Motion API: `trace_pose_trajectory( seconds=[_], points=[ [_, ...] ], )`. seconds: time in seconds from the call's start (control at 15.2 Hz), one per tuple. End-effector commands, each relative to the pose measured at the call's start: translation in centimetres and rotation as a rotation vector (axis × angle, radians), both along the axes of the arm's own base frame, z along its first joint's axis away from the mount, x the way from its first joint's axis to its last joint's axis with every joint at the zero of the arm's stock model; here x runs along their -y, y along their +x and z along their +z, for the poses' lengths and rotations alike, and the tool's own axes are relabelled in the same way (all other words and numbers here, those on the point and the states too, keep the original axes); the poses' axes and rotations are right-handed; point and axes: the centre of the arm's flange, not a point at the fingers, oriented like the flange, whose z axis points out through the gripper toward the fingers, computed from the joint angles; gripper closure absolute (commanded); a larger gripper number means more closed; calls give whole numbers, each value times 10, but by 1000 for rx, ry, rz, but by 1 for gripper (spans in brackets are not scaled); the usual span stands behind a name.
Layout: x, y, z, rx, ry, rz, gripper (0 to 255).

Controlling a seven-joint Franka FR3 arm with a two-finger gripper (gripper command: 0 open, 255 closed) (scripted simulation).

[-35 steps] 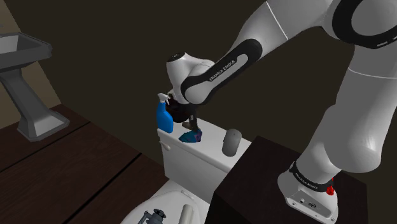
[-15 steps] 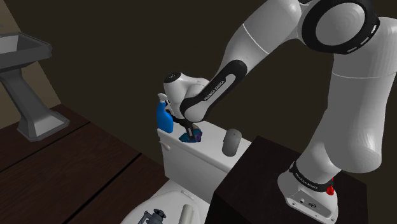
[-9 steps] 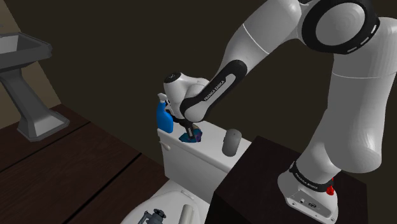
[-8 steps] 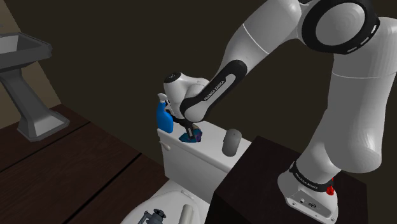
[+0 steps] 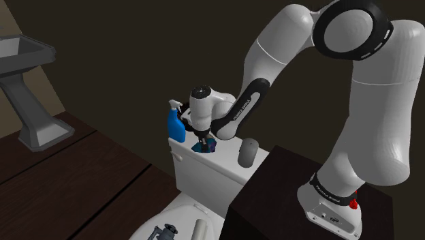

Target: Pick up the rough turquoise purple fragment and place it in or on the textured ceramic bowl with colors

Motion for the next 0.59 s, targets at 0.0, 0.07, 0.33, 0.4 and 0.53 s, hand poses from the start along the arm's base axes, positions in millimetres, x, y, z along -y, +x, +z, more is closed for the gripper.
trace_pose_trajectory(
  seconds=[0.0,0.07,0.33,0.4,0.53],
  points=[
    [0,1,-11,9,3,4,0],
    [1,1,-16,9,3,4,0],
    [4,3,-29,9,3,4,0],
    [4,3,-29,9,3,4,0],
    [4,3,-29,9,3,4,0]
  ],
)
